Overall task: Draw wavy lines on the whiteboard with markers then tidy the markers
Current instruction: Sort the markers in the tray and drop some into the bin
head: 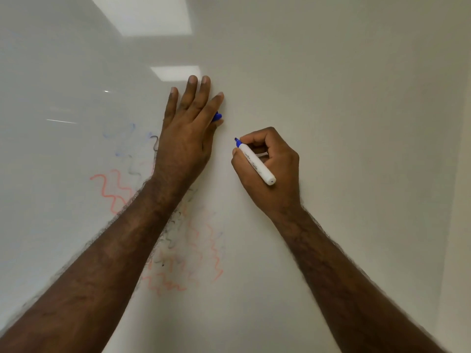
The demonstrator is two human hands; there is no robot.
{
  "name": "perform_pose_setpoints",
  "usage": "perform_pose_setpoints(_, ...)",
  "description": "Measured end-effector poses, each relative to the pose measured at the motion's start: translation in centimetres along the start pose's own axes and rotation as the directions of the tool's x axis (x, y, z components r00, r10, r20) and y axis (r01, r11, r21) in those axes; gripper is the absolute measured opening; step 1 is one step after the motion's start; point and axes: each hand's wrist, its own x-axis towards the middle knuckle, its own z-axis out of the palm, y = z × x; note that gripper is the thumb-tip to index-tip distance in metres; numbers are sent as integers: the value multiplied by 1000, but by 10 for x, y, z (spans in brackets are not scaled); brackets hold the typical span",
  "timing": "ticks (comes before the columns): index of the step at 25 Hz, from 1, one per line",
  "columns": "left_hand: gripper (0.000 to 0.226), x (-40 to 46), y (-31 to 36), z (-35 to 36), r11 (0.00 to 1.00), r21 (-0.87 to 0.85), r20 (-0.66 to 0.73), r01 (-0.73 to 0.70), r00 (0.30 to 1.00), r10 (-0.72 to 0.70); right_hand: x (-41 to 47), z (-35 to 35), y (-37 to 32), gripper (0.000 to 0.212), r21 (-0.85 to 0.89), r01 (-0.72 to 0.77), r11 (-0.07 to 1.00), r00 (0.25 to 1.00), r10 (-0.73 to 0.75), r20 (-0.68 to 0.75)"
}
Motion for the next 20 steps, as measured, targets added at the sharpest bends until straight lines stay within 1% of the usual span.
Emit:
perform_pose_setpoints(4,48,-1,-3,3,1000,1,-19,-2,1000,2,2,5,4,16,-58,43,997,999,-42,17)
perform_pose_setpoints(5,49,-1,-4,3,1000,-2,-18,-3,1000,3,3,3,6,14,-56,39,998,999,-40,-3)
perform_pose_setpoints(8,49,0,-7,2,1000,-27,-29,1,1000,-2,-4,-2,9,9,-1,-36,999,994,36,-104)
perform_pose_setpoints(12,49,-1,-8,3,998,-68,-68,4,998,-9,-29,-7,14,8,-8,-81,997,995,80,-54)
perform_pose_setpoints(15,47,-2,-8,5,997,-81,-85,12,996,-19,-40,-13,20,8,29,-127,991,986,129,-102)
perform_pose_setpoints(18,46,-3,-8,6,997,-76,-94,16,995,-23,-53,-13,21,11,3,-170,985,983,170,-64)
perform_pose_setpoints(20,47,-4,-7,6,996,-81,-89,25,996,-32,-58,-14,23,11,4,-201,980,976,201,-87)
